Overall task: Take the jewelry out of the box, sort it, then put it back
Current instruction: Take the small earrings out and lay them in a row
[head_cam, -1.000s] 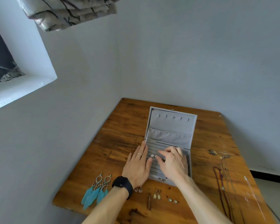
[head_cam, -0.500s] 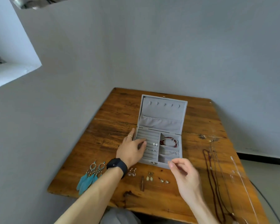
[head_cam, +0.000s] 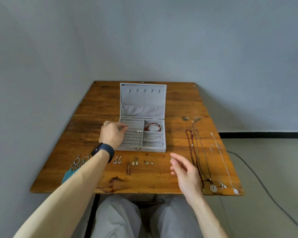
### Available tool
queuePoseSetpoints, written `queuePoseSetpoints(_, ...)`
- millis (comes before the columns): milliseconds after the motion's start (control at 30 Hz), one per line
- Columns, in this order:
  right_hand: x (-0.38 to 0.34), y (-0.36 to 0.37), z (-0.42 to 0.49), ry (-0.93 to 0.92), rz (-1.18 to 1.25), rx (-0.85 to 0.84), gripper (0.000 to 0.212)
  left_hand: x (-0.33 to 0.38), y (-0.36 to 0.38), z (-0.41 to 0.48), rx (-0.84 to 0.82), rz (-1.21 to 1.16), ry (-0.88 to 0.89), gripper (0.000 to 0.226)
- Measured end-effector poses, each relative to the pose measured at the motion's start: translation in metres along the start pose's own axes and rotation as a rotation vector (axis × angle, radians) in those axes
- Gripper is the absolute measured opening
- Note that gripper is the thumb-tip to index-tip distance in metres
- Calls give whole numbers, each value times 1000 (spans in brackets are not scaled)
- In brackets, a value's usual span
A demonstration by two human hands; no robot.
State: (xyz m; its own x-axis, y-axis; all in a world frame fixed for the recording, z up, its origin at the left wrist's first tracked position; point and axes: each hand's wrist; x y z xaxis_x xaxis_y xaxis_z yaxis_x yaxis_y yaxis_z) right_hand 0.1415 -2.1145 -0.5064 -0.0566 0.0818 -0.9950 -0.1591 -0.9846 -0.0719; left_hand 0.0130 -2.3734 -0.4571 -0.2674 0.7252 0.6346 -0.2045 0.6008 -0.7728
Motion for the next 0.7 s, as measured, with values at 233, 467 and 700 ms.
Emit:
queuePoseSetpoints(233,4,0,2,-28,-33,-25,19,4,-5,-56,-34,-270,128,21)
queuePoseSetpoints(467,15,5,5,-79,-210,-63,16,10,23,-99,-168,-175,263,10)
queuePoseSetpoints(700,17,8,12,-176,-526,-136,18,12,47,-104,-315,63,362,22)
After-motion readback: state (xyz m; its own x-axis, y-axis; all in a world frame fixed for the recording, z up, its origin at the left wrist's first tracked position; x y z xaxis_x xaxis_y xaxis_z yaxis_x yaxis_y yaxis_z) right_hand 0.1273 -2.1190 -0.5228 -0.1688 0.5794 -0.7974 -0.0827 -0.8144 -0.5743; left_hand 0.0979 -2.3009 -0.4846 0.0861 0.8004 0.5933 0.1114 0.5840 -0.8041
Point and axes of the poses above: each hand's wrist, its own z-axis towards the middle knuckle, its own y-axis out of the palm, x = y × z, and after that the axes turned 7 degrees about -y, right-handed
